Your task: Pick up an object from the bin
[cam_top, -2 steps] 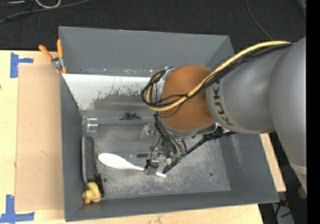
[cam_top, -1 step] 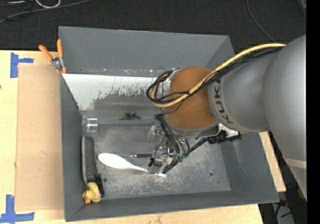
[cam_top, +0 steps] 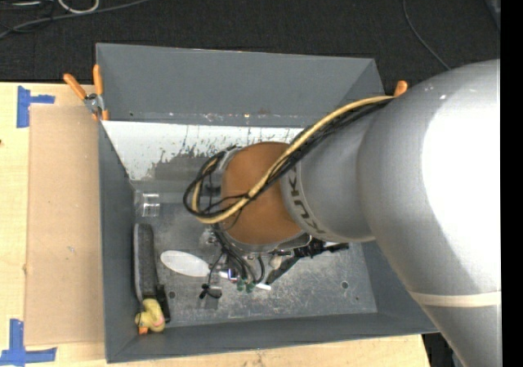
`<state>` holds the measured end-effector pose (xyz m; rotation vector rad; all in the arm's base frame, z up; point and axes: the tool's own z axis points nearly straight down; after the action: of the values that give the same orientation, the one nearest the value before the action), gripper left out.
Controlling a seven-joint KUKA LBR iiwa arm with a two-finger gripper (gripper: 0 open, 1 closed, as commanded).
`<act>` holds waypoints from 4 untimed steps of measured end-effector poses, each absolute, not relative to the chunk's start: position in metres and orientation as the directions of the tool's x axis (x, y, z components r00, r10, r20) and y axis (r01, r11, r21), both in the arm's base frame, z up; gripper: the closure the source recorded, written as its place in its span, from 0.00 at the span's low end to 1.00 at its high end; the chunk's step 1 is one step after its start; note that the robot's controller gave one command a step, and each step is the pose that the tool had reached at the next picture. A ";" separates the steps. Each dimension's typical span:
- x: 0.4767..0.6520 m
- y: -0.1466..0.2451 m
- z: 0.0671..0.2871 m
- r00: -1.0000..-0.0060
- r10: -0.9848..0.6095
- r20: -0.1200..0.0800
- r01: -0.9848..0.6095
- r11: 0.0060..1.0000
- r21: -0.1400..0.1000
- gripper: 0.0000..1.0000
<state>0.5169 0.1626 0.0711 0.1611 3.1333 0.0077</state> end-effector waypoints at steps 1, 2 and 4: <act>0.500 0.117 0.069 -0.939 0.345 0.004 0.345 0.939 -0.003 1.00; 0.500 0.117 0.069 -0.938 0.345 0.004 0.345 0.938 -0.003 1.00; 0.500 0.117 0.090 -0.938 0.346 0.004 0.346 0.938 -0.003 1.00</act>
Offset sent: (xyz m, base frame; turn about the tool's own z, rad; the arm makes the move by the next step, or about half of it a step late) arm 0.0000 0.0000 0.0000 0.0000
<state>0.4999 0.1172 0.0900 0.5527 3.0969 -0.0029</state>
